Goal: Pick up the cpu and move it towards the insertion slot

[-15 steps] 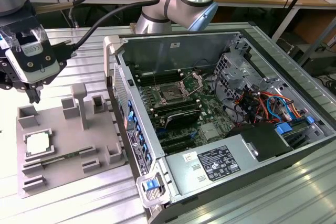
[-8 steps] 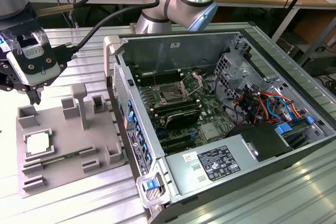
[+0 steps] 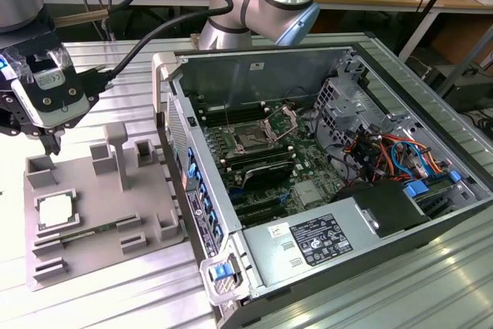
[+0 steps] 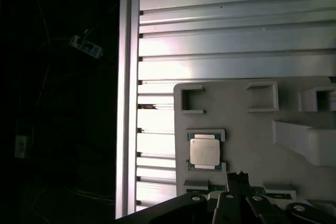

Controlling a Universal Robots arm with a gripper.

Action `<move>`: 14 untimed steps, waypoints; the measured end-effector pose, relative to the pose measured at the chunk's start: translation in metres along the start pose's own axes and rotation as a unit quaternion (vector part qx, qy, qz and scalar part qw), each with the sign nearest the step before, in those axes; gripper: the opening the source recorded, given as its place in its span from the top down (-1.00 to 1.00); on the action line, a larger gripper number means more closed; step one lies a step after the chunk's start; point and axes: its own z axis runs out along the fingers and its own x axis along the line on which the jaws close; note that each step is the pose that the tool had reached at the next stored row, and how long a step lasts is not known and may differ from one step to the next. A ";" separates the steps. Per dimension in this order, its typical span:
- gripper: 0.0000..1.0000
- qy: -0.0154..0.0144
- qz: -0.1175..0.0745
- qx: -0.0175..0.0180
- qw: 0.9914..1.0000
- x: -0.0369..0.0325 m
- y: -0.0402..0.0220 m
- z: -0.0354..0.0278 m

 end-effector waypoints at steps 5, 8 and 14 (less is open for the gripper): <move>0.79 0.000 0.000 0.000 1.000 0.0000 -0.0001 0.0013; 0.79 0.000 0.000 0.000 1.000 0.0000 -0.0001 0.0021; 0.79 0.000 0.000 0.000 1.000 0.0000 -0.0002 0.0040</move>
